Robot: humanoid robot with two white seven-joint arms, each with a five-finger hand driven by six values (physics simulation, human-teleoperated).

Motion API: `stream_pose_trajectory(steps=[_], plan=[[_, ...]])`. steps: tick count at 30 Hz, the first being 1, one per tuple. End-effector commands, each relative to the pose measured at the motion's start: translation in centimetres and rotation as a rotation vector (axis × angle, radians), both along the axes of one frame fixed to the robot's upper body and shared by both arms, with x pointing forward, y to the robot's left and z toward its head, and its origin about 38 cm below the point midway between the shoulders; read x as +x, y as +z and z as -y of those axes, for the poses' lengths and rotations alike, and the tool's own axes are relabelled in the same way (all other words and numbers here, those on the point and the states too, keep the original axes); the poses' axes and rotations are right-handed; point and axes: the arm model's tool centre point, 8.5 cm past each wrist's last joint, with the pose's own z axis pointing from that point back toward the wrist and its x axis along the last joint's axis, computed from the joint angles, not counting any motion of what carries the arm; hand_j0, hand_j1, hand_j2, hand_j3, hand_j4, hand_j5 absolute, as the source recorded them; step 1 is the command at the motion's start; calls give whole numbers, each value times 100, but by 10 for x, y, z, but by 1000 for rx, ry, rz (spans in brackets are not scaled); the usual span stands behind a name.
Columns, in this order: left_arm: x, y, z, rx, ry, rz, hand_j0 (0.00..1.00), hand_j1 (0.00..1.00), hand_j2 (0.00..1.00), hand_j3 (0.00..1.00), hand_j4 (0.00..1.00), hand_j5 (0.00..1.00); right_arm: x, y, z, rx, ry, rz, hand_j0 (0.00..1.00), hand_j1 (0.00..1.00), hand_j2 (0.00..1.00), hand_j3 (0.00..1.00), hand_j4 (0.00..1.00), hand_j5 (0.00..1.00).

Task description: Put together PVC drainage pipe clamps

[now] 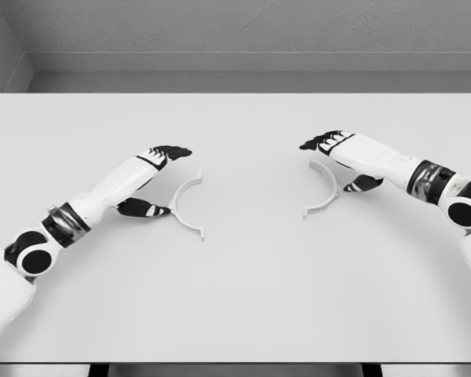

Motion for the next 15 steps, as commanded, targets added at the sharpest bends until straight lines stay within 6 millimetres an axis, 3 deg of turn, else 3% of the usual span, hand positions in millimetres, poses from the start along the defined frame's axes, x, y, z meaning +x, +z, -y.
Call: stream_pose_trajectory(steps=[1, 9, 15], plan=[[0, 0, 4, -4, -4, 4, 100, 100, 100, 100, 100, 100, 0, 0, 1, 6, -4, 0, 100, 100, 100, 100, 100, 100], [-1, -1, 10, -6, -12, 6, 100, 100, 100, 100, 100, 100, 1, -4, -4, 6, 4, -13, 100, 100, 100, 100, 100, 100], [-5, -4, 29, -20, -37, 14, 100, 100, 100, 100, 100, 100, 2, -4, -10, 13, 7, -13, 100, 100, 100, 100, 100, 100]])
